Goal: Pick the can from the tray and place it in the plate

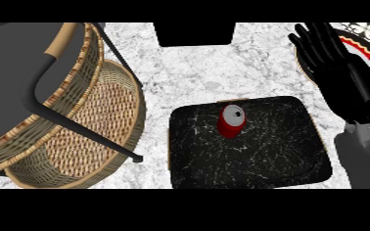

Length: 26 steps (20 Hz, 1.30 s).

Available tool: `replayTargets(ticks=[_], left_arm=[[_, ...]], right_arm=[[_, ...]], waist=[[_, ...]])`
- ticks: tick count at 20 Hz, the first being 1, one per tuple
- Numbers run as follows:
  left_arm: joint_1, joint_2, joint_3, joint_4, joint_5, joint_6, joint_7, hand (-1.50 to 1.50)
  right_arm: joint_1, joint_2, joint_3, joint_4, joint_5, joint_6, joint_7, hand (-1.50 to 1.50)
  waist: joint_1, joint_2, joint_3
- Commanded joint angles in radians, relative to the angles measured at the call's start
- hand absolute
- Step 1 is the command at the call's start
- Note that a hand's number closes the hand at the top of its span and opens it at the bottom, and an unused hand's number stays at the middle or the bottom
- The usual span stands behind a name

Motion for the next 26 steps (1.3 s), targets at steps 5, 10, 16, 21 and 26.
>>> replayTargets(ticks=[5, 10, 16, 21, 26], left_arm=[[-0.045, -0.163, -0.123, 0.093, 0.154, -0.100, 0.088, 0.00], [0.002, -0.176, -0.138, 0.066, 0.263, -0.157, 0.048, 0.00], [0.035, -0.182, -0.148, 0.086, 0.314, -0.189, 0.011, 0.00], [0.012, -0.151, -0.145, 0.118, 0.325, -0.198, 0.009, 0.00], [0.035, -0.134, -0.143, 0.094, 0.350, -0.208, -0.002, 0.00]], right_arm=[[-0.120, -0.118, -0.146, 0.072, 0.049, -0.042, 0.001, 1.50], [-0.032, -0.203, -0.168, 0.127, 0.323, -0.219, -0.003, -1.50], [0.024, -0.100, -0.146, 0.087, 0.328, -0.268, -0.123, -1.50], [0.062, -0.161, -0.080, 0.060, 0.388, -0.208, -0.088, -1.50], [0.073, -0.299, 0.042, 0.059, 0.456, -0.040, 0.031, -1.50]], waist=[[0.000, 0.037, -0.032], [-0.053, 0.049, -0.037], [-0.033, 0.036, -0.031], [-0.050, 0.036, -0.034], [-0.026, 0.036, -0.039]])
